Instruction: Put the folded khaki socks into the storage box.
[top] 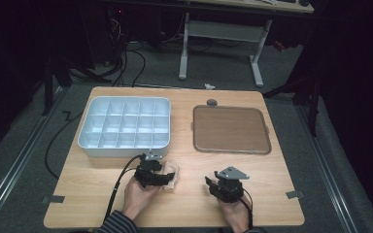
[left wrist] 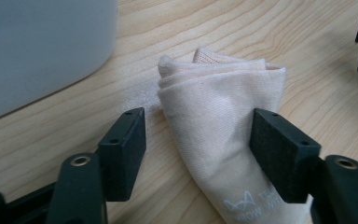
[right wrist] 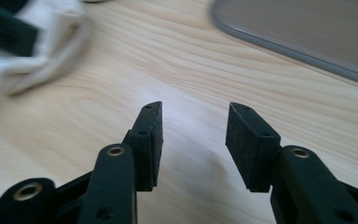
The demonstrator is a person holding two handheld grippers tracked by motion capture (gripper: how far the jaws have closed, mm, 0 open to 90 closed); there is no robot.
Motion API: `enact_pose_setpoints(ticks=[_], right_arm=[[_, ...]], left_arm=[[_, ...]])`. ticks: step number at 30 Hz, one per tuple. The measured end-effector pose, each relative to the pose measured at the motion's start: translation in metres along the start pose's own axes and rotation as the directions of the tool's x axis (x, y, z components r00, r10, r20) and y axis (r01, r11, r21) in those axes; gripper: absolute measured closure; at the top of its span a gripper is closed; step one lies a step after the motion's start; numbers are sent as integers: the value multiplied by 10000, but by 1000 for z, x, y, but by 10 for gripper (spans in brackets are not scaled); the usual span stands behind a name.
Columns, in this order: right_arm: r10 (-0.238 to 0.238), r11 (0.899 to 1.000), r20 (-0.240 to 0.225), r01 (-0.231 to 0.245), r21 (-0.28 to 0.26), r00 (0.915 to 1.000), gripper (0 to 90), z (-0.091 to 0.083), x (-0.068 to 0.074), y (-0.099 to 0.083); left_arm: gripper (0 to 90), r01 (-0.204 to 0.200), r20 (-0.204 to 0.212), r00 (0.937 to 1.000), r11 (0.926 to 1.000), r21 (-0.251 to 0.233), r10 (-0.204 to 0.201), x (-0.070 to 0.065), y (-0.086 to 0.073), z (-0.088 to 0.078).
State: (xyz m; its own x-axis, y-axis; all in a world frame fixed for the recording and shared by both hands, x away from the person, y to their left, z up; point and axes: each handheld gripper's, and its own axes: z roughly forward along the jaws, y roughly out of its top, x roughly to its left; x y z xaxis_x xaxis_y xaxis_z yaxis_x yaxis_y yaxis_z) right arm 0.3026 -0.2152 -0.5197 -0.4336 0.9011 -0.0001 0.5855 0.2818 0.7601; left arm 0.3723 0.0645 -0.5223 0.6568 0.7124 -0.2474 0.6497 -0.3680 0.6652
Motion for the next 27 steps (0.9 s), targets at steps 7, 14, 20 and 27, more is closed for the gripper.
enact_pose_setpoints(ticks=[7, 14, 20, 27], right_arm=[[541, 9985, 1024, -524, -185, 9933, 522, -8, -33, -11], [672, 9977, 1573, -672, -56, 9853, 513, -8, -46, -16], [719, 9968, 1677, -766, 216, 9832, 481, -2, -52, -16], [1110, 9927, 1330, -1162, 320, 9849, 413, 1, -59, -14]], left_arm=[[501, -112, 326, 9994, 9999, -36, 114, -1, -1, 0], [602, -56, 574, 9983, 10000, 25, 54, 0, 0, -1], [702, -61, 697, 9975, 10000, -11, 62, 2, 0, -2], [732, -178, 706, 9973, 9998, -16, 179, 1, 0, -4]])
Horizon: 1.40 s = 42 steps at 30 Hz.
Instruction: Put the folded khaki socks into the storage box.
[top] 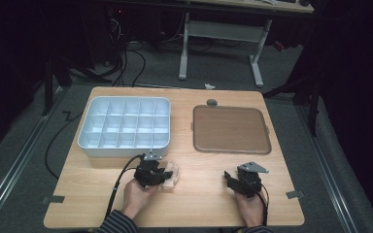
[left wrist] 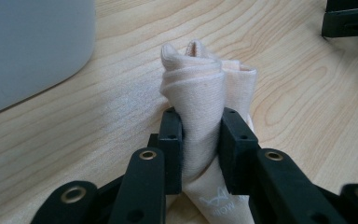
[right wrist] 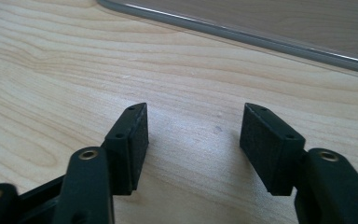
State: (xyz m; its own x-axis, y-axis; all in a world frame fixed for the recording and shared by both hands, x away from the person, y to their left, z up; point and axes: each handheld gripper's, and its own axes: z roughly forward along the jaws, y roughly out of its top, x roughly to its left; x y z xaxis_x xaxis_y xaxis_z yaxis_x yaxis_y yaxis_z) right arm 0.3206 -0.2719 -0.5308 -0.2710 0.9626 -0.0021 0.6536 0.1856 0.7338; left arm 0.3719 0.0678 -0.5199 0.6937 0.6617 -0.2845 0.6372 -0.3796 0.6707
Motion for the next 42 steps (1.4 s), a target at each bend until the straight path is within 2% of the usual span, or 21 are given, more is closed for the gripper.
enact_pose_setpoints(ticks=[2, 10, 17, 25, 29, 32, 42], right_arm=[[-175, 9998, 57, 175, 48, 9998, 401, 1, 2, 0], [-188, 9998, 36, 187, 61, 9998, 392, 1, 2, 1], [-160, 9999, 69, 160, 63, 9998, 389, 2, 2, 1], [-199, 9998, 49, 199, 61, 9998, 385, 2, 2, 1], [-205, 9998, 53, 205, 56, 9998, 384, 2, 2, 1], [-171, 9998, 56, 170, 59, 9998, 384, 2, 2, 1], [-147, 9999, 37, 147, 56, 9999, 385, 2, 2, 1]], left_arm=[[734, 9, 49, 10000, 10000, -39, -9, 0, 0, 0], [742, -27, 254, 9997, 9998, -203, 32, 0, 1, -9], [743, -158, 264, 9995, 9991, -392, 169, 5, -1, -20], [744, 22, 323, 9995, 9981, -612, -2, 11, -4, -32], [743, -14, 232, 9997, 9982, -605, 28, 14, -4, -37], [743, 93, 340, 9994, 9976, -687, -69, 16, -5, -40], [743, 67, 323, 9995, 9975, -706, -45, 19, -4, -51]])
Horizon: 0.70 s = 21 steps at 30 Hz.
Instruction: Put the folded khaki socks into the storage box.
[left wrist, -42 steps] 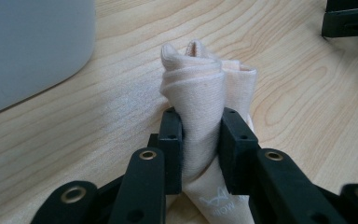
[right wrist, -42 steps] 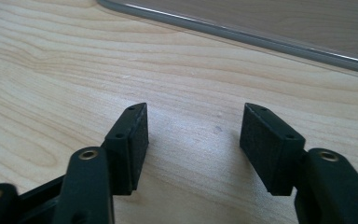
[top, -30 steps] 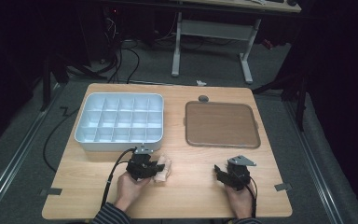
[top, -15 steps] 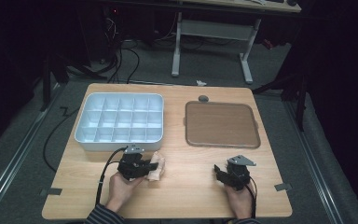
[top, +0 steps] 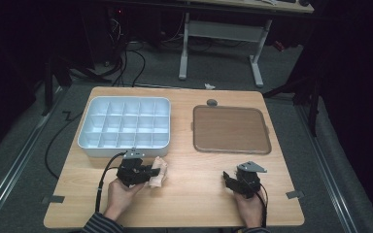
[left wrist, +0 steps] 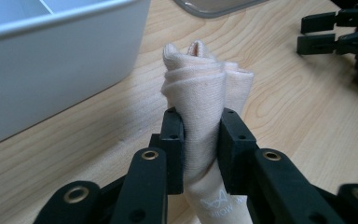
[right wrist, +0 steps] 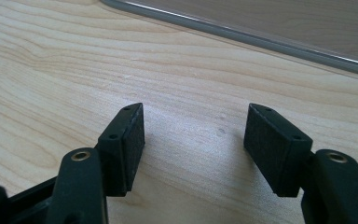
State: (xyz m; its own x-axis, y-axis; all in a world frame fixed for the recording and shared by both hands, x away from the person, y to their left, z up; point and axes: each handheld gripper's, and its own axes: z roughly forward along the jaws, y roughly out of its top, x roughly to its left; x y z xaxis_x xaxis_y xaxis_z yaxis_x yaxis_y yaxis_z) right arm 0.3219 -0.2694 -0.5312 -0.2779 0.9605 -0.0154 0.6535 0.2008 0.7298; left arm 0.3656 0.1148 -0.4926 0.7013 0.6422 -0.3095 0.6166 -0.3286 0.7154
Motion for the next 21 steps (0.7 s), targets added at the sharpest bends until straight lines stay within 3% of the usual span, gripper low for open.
enact_pose_setpoints(ticks=[4, 12, 21], right_arm=[[16, 10000, -3, -16, 6, 10000, 384, 0, 0, 0], [17, 10000, -8, -17, 2, 10000, 385, 0, 0, 0], [32, 10000, -20, -32, 0, 10000, 385, 0, 0, 0]], left_arm=[[743, -94, -57, 9999, 9998, -156, 93, 0, 4, -7], [743, 98, -32, 9999, 9997, -227, -99, 5, 4, -15], [743, -136, -335, 9994, 9995, -278, 127, 7, 7, -30]])
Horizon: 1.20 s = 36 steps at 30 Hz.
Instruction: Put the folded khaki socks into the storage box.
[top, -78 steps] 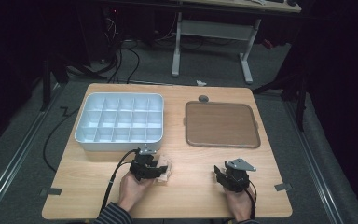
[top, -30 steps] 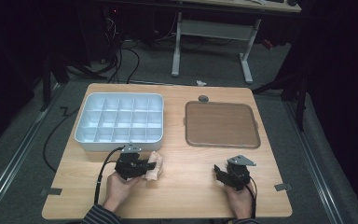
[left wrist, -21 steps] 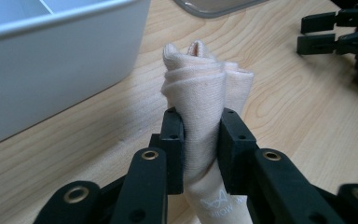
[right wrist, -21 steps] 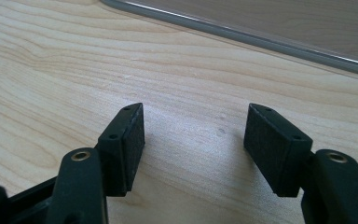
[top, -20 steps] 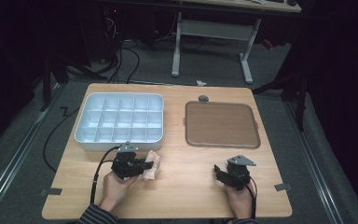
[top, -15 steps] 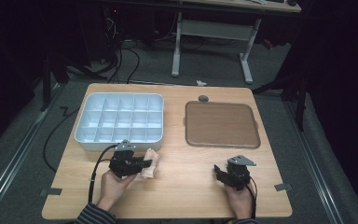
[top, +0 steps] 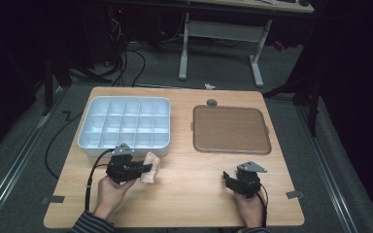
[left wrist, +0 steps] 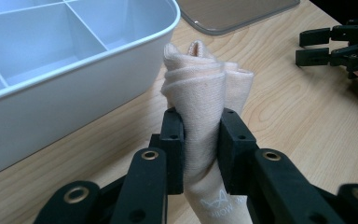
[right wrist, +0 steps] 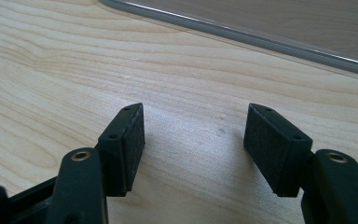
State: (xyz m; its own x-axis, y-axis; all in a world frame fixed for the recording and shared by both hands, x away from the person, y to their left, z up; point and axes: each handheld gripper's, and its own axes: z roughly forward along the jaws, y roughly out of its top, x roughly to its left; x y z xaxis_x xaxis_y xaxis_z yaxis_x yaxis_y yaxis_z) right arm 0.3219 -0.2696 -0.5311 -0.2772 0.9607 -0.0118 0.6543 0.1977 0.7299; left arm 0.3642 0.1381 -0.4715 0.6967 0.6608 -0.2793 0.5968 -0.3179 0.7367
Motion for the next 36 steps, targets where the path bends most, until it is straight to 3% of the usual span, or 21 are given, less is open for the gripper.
enact_pose_setpoints(ticks=[16, 26, 36], right_arm=[[47, 10000, -29, -47, -3, 10000, 384, 0, 0, 0], [64, 10000, -23, -64, -21, 10000, 385, 0, -1, 0], [91, 10000, -31, -91, -17, 10000, 385, 0, -1, 0]], left_arm=[[743, 377, 18, 9993, 9992, -141, -376, 11, 1, -13], [743, 492, -35, 9988, 9976, -494, -494, 22, 7, -34], [743, 672, -67, 9977, 9962, -547, -676, 30, 6, -39]])
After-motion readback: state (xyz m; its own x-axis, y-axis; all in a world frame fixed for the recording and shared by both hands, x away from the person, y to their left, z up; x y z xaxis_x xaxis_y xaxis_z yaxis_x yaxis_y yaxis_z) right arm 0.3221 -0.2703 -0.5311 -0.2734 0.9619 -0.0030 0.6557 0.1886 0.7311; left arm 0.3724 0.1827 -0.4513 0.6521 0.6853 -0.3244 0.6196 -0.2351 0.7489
